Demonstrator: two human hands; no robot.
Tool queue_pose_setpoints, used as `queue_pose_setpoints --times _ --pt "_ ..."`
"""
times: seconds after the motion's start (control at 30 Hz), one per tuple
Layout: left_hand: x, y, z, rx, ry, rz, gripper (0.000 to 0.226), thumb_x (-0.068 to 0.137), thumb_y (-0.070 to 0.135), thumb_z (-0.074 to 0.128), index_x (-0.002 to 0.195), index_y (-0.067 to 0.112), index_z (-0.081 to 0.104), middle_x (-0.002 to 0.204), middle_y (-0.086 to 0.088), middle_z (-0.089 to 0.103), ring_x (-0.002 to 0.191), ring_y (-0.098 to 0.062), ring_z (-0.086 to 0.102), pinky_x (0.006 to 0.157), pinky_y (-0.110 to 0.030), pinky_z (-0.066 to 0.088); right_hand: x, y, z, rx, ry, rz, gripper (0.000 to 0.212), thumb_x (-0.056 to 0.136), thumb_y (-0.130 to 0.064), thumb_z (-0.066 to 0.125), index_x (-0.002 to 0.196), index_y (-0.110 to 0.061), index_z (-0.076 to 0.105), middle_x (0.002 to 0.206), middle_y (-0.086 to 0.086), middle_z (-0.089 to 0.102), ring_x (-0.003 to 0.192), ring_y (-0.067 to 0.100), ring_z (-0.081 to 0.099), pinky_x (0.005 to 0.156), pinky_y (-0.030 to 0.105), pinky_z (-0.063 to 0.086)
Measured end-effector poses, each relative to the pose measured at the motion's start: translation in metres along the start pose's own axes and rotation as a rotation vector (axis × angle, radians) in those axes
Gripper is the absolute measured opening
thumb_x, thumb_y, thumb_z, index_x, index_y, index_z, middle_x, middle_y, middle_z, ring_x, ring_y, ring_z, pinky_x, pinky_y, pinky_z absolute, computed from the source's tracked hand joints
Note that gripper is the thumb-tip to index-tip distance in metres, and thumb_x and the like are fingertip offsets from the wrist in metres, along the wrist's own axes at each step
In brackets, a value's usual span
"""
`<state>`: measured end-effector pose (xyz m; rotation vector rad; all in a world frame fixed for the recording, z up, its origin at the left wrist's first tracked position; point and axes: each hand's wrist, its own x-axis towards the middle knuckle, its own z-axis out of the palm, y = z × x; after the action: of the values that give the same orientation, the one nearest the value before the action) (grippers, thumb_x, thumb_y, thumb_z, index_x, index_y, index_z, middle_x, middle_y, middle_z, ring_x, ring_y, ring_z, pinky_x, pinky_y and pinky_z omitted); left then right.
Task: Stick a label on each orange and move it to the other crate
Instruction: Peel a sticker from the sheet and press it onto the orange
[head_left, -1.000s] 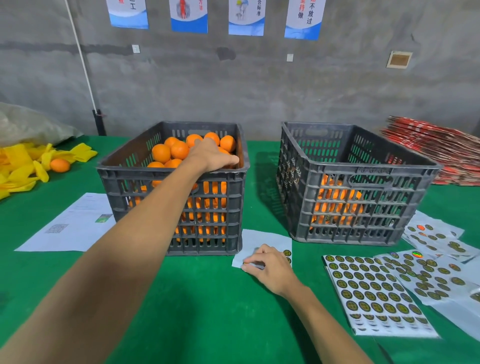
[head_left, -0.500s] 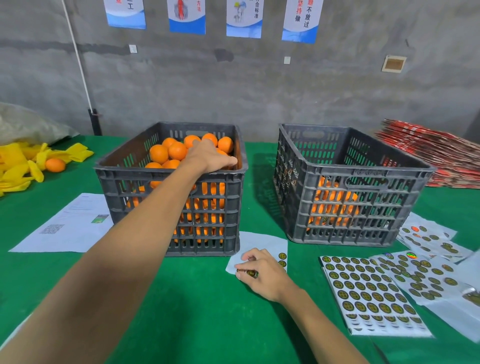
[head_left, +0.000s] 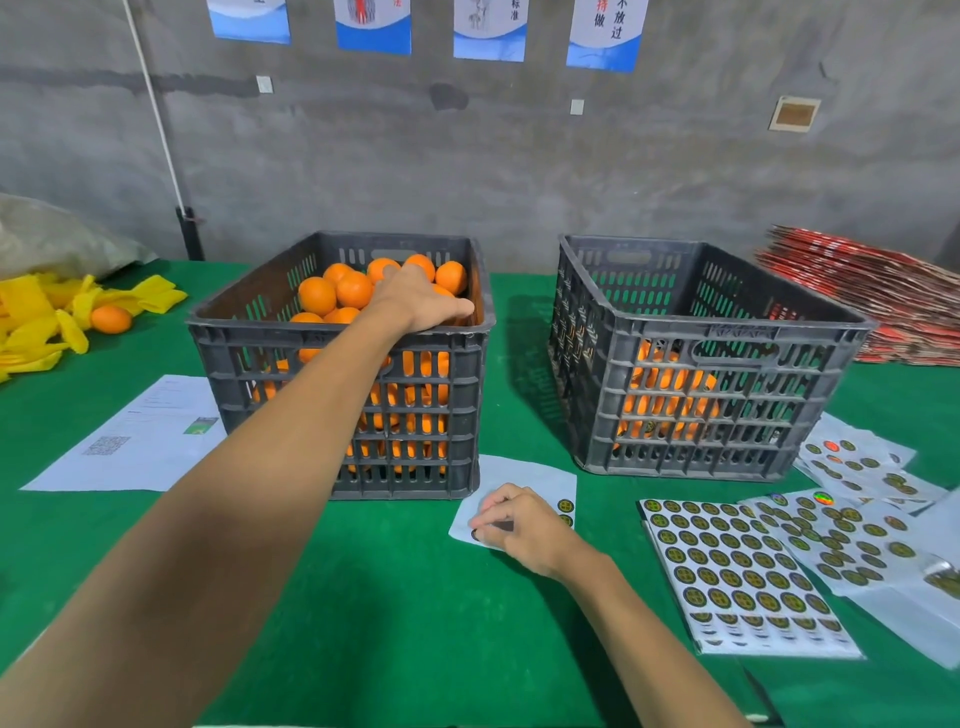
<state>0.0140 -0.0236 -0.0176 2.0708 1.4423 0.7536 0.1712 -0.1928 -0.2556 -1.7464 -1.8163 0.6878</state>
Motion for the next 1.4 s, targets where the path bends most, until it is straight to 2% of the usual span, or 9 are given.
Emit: queue_pose_setpoints --times 0.1,0.23,0.3,0.37,0.47,0.67,1.1,1.2,1.4 --pt "-0.002 0.001 -0.001 0.002 0.002 -0.015 0.078 0.049 0.055 0.069 0.099 -0.005 0.066 0.133 -0.031 0.058 0.125 -0.048 0.055 0.095 -0.061 0.052 -0.002 -0.001 0.001 -0.049 0.033 0.012 0.022 0.093 -0.033 0.074 0.114 -0.025 0.078 0.115 -0.014 0.056 0.115 0.009 0.048 0.107 0.032 0.04" --pt "-0.005 0.002 -0.002 0.017 -0.013 -0.014 0.093 0.04 0.06 0.063 0.108 -0.004 0.066 0.135 -0.029 0.059 0.127 -0.048 0.055 0.096 -0.06 0.052 -0.008 -0.004 0.004 -0.175 0.08 -0.008 0.02 0.095 -0.039 0.069 0.109 -0.028 0.076 0.116 -0.015 0.056 0.112 0.009 0.046 0.099 0.034 0.044" --pt "-0.007 0.003 -0.003 0.049 0.0 -0.013 0.062 0.041 0.061 0.063 0.077 0.01 0.058 0.132 -0.028 0.061 0.126 -0.046 0.056 0.094 -0.058 0.053 -0.009 -0.008 0.005 -0.188 0.091 -0.013 0.009 0.095 -0.036 0.069 0.098 -0.03 0.074 0.115 -0.015 0.058 0.11 0.01 0.048 0.099 0.036 0.045" --pt "-0.008 0.004 -0.004 0.055 0.009 -0.005 0.048 0.047 0.06 0.066 0.066 0.023 0.042 0.13 -0.026 0.062 0.126 -0.045 0.056 0.094 -0.057 0.053 -0.008 -0.011 0.005 -0.182 0.084 -0.006 0.004 0.094 -0.033 0.068 0.091 -0.032 0.069 0.114 -0.012 0.059 0.109 0.012 0.049 0.102 0.039 0.044" --pt "-0.01 0.004 -0.004 0.062 0.029 0.017 0.046 0.05 0.058 0.067 0.064 0.022 0.041 0.126 -0.025 0.065 0.125 -0.045 0.057 0.094 -0.057 0.052 -0.005 -0.01 0.001 -0.125 0.058 0.018 0.006 0.093 -0.033 0.071 0.093 -0.03 0.067 0.115 -0.006 0.059 0.113 0.015 0.051 0.107 0.04 0.041" --pt "-0.011 0.005 -0.005 0.068 0.034 0.041 0.045 0.055 0.055 0.069 0.064 0.022 0.041 0.126 -0.027 0.065 0.126 -0.047 0.056 0.096 -0.059 0.051 -0.009 0.007 0.007 -0.021 0.102 0.048 0.039 0.092 -0.046 0.071 0.126 -0.028 0.071 0.133 -0.012 0.049 0.126 0.008 0.037 0.11 0.03 0.033" --pt "-0.013 0.007 -0.003 0.086 0.063 0.076 0.042 0.067 0.049 0.074 0.063 0.02 0.044 0.124 -0.028 0.066 0.126 -0.05 0.055 0.099 -0.061 0.051 -0.008 0.002 0.016 -0.147 0.284 -0.043 0.014 0.098 -0.034 0.064 0.106 -0.027 0.073 0.11 -0.016 0.062 0.105 0.01 0.047 0.098 0.034 0.039" --pt "-0.013 0.007 -0.003 0.081 0.07 0.083 0.04 0.069 0.049 0.075 0.069 0.015 0.054 0.121 -0.028 0.066 0.123 -0.05 0.056 0.098 -0.06 0.051 -0.008 0.001 0.016 -0.224 0.3 -0.088 0.014 0.099 -0.033 0.06 0.106 -0.027 0.07 0.109 -0.013 0.062 0.102 0.012 0.046 0.094 0.032 0.038" --pt "-0.014 0.008 -0.003 0.07 0.076 0.104 0.042 0.068 0.049 0.072 0.061 0.019 0.043 0.118 -0.03 0.066 0.121 -0.05 0.057 0.098 -0.06 0.051 -0.008 0.0 0.016 -0.241 0.32 -0.11 0.007 0.098 -0.032 0.06 0.102 -0.028 0.064 0.105 -0.014 0.061 0.098 0.011 0.047 0.088 0.031 0.041"
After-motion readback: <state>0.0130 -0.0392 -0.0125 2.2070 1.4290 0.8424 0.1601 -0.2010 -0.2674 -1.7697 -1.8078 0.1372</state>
